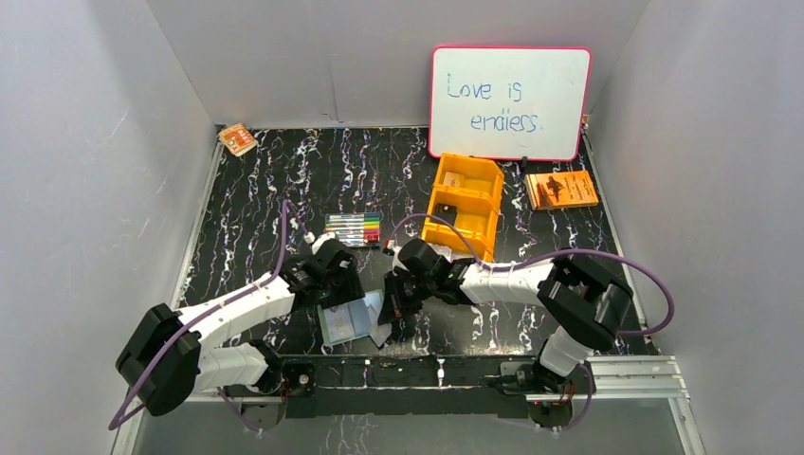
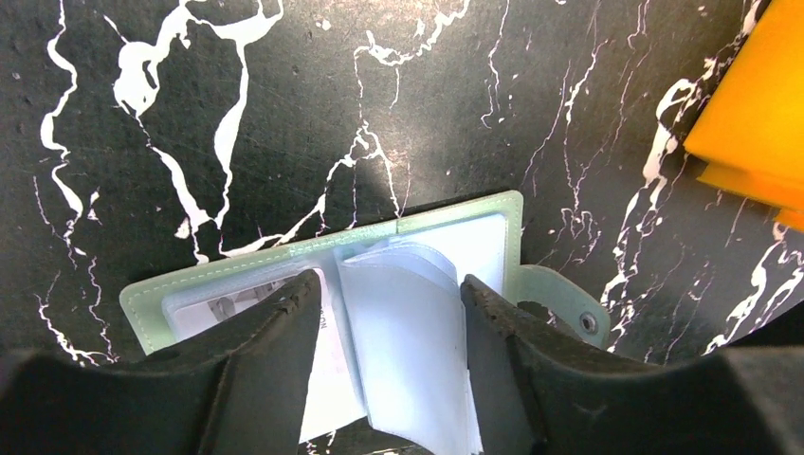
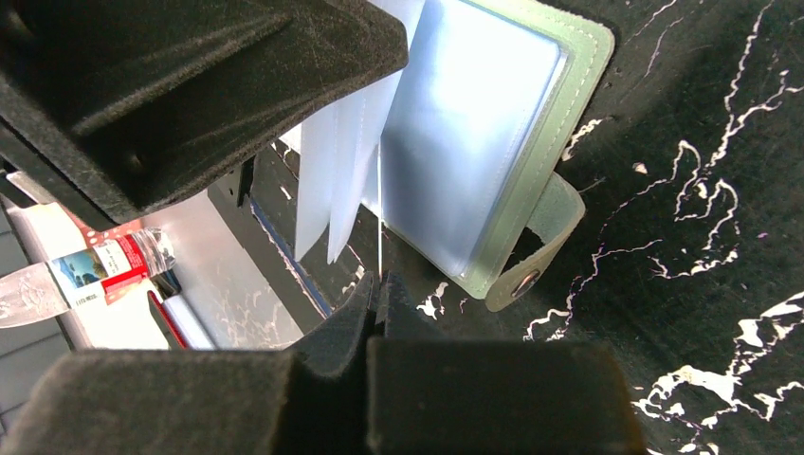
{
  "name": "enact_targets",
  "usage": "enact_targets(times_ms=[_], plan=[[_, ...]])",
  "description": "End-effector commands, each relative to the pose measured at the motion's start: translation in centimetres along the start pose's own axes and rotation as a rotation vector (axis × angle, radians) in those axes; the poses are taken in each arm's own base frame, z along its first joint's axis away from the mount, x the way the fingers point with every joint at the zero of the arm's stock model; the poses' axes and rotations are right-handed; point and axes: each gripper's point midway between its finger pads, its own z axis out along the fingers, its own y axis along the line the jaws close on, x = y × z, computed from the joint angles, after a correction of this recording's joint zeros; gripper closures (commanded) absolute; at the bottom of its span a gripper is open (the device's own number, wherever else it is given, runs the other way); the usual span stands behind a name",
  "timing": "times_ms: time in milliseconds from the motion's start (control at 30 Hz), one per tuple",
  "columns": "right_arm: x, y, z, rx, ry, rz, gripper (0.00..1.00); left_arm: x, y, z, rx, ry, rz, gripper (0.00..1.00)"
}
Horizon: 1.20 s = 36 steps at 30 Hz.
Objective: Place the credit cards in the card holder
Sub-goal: Turn over the card slot in the card holder.
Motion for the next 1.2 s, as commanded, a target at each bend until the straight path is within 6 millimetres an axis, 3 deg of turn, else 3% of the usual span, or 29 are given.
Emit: enact_targets(times_ms=[0,667,867,1167], plan=[[-0.9,1.8,-0.3,-0.057,-0.022,-0.057,1.0,-0.6,-0.3,-0.8,0.023,-0.019,-0.002,0.45],[-0.9,2.4,-0.4,-0.087,-0.018,-0.08,1.0,-0.1,1.0,-0.8,-0.009,-0.024,0.006,0.53],[-0.9,3.1,0.0,-0.101,-0.007,-0.098,1.0,-0.1,1.1,-0.9,-0.009,-0.028,0.003,0.67],[-1.2,2.4,-1.0,-0.035,-0.043,-0.093,1.0,0.0,1.9,-0.8,-0.036,-0.03,0.004,0.83]])
